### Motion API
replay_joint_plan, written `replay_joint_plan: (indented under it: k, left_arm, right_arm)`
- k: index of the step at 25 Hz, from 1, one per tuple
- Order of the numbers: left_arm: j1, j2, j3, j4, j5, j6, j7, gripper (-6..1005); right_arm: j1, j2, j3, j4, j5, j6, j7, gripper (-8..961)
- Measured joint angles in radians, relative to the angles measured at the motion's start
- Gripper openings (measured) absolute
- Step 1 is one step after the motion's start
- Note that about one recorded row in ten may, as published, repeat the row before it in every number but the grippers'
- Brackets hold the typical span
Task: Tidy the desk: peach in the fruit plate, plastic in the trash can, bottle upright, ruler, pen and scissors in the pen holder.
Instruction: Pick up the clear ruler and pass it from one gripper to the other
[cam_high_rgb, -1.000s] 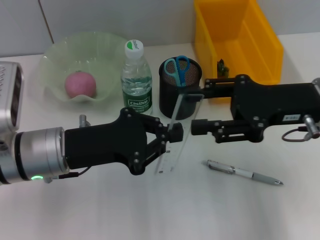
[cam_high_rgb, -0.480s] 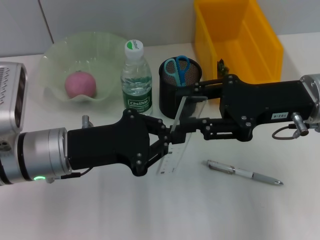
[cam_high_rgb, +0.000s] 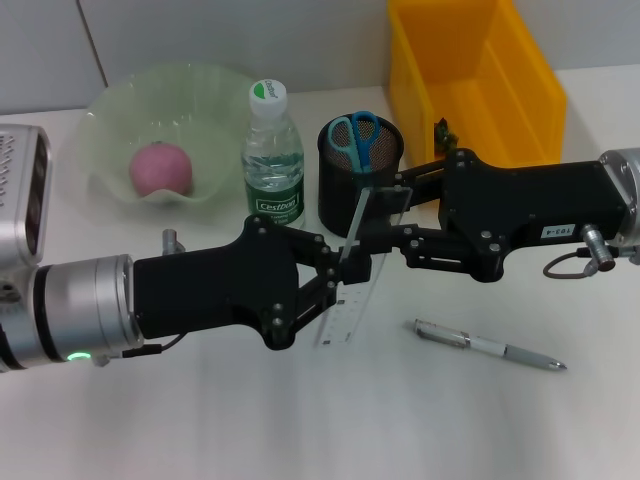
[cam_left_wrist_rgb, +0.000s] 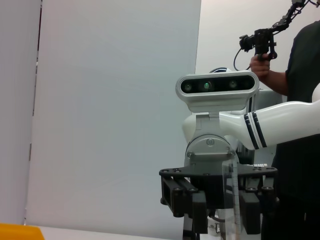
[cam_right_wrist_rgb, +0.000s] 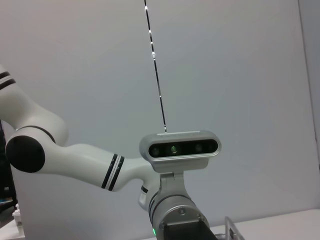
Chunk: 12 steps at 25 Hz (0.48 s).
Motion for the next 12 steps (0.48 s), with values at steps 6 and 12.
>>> replay_joint_plan:
  k: [6, 12]
  left_arm:
    - [-0.003, -0.002, 0.001, 0.0, 0.001, -0.002, 0.0, 22]
    - [-0.006, -0.004, 0.002, -0.007, 0.001, -0.003, 0.009, 22]
  right_arm:
    - [0.003, 0.0, 0.0, 0.0, -0.001, 0.0, -0.003, 269]
    - [0.005, 0.001, 0.0, 0.0, -0.001, -0.001, -0.008, 153]
